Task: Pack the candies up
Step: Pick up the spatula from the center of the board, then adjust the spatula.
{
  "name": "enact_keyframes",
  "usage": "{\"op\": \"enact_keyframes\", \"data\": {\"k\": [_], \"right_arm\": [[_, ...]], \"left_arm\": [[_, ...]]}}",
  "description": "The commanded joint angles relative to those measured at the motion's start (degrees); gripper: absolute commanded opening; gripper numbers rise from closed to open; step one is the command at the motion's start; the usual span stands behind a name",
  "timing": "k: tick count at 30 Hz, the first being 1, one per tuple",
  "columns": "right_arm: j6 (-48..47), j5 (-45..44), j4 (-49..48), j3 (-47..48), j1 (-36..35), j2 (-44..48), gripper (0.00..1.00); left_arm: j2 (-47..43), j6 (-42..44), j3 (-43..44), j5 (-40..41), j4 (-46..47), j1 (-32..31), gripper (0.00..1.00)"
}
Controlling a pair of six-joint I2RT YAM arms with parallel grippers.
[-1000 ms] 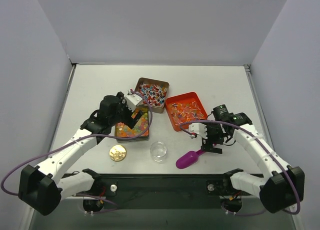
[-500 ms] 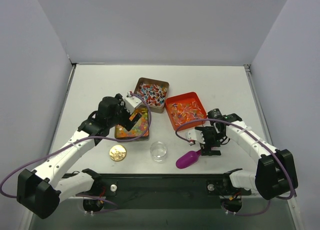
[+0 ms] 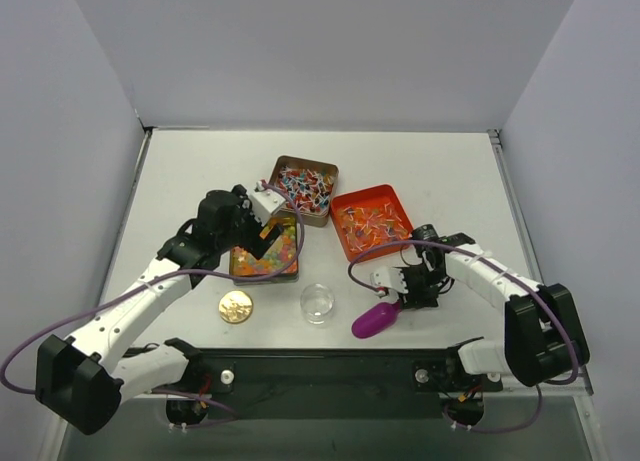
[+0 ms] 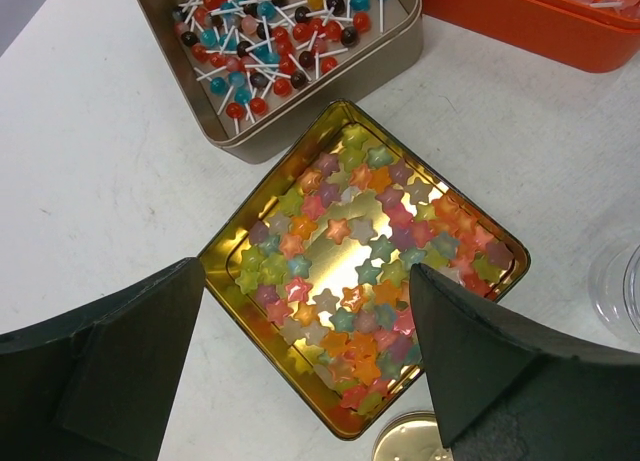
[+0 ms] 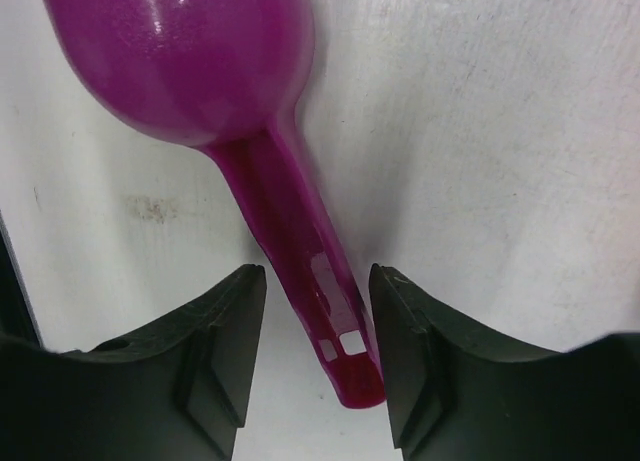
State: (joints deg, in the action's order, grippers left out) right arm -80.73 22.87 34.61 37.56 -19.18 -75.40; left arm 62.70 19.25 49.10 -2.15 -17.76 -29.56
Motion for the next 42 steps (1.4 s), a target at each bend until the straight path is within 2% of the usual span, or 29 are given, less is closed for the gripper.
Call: {"op": "enact_keyframes", "data": {"k": [1, 2, 4, 5, 7, 9, 10, 11, 13, 14, 16, 19, 23, 26, 27, 28, 29, 30, 32, 33, 34, 36, 37, 38, 42], "right_arm": [[0.13, -1.16, 0.54, 0.23, -0.16, -2.21, 0.42], [1.87, -1.43, 0.55, 0.49, -0.07, -2.21, 0.32], [3.73, -0.91, 4.12, 3.90, 0.37, -1.08, 0.21], [4.43, 1.45, 6.50, 5.92, 0.81, 0.76, 0.07], [6.37, 4.01, 13.86, 10.23, 2.65, 2.53, 0.00], [9.95, 8.32, 18.54, 19.01, 4.40, 3.24, 0.00], [12.24, 9.89, 22.22, 22.69, 5.02, 2.54, 0.00], [15.13, 13.30, 23.99, 29.43, 5.64, 0.27, 0.00], [23.54, 18.06, 28.57, 36.76, 7.57, -2.99, 0.00], [25.69, 20.26, 30.24, 43.15, 8.10, -6.74, 0.00], [29.73, 27.90, 36.21, 48.72, 8.89, -11.07, 0.00], [27.04, 38.01, 48.94, 60.85, 9.60, -21.00, 0.00], [26.07, 42.16, 51.17, 63.51, 8.64, -24.97, 0.00], [27.46, 42.51, 52.75, 63.61, 6.97, -26.38, 0.00], [27.29, 43.39, 52.75, 62.90, 6.96, -26.47, 0.00], [27.20, 44.53, 52.75, 61.59, 7.22, -26.73, 0.00], [27.20, 44.45, 52.75, 61.14, 7.31, -26.82, 0.00], [27.03, 44.36, 52.84, 60.79, 7.23, -26.82, 0.00], [26.41, 44.01, 52.84, 59.65, 7.31, -26.73, 0.00], [26.15, 43.92, 52.84, 59.21, 7.14, -26.65, 0.00], [25.89, 43.84, 52.75, 58.95, 7.05, -26.73, 0.00], [25.36, 42.35, 52.84, 57.89, 6.27, -26.73, 0.00], [24.75, 41.65, 52.84, 57.71, 5.91, -26.91, 0.00], [24.48, 40.68, 52.75, 57.45, 5.39, -27.17, 0.00], [22.29, 37.16, 52.84, 57.01, 3.27, -27.35, 0.00]], "left_arm": [[-1.43, 0.70, 0.91, -2.75, 3.51, 0.29, 0.94], [-3.18, 1.32, 0.04, -4.86, 5.26, 0.21, 0.94], [-4.51, 3.34, -1.38, -6.02, 6.24, 0.12, 0.97], [-4.77, 3.60, -1.38, -6.11, 6.33, 0.12, 0.98], [-4.34, 4.74, -0.06, -5.76, 6.33, 0.21, 0.97], [-2.50, 7.02, 2.04, -9.15, 5.37, 1.43, 0.97], [-1.01, 7.03, 5.71, -11.36, 4.24, 2.83, 0.97], [3.27, 5.99, 8.70, -11.99, 2.40, 3.80, 0.97], [10.21, 1.34, 16.50, -10.33, 1.68, 6.26, 0.98], [11.99, -0.07, 18.81, -11.46, 1.33, 7.14, 0.97], [15.85, -3.50, 23.21, -17.76, 0.80, 10.04, 0.97], [19.64, -8.51, 31.04, -23.92, -1.48, 11.54, 0.97], [24.05, -9.57, 40.00, -35.00, -9.29, 11.37, 0.97], [23.09, -12.38, 36.96, -39.58, -4.58, 10.49, 0.97], [22.48, -10.91, 35.90, -41.25, -3.61, 10.23, 0.97], [20.90, -9.07, 34.58, -42.57, -3.16, 9.79, 0.92], [19.67, -6.18, 33.27, -44.67, -3.25, 9.61, 0.89], [18.09, -1.89, 27.94, -44.61, -1.94, 9.52, 0.88], [11.77, 1.04, 20.55, -43.12, 6.91, 9.61, 0.89], [9.31, 5.84, 16.85, -41.81, 10.52, 9.44, 0.90], [5.28, 8.59, 9.86, -41.36, 16.82, 9.26, 0.92], [3.14, 15.86, 6.20, -39.43, 21.70, 8.47, 0.92], [3.39, 18.26, 6.27, -39.33, 20.41, 8.38, 0.90], [3.75, 19.59, 6.62, -38.55, 20.31, 8.29, 0.79], [4.54, 29.60, 6.63, -40.91, 20.74, 8.03, 0.66]]}}
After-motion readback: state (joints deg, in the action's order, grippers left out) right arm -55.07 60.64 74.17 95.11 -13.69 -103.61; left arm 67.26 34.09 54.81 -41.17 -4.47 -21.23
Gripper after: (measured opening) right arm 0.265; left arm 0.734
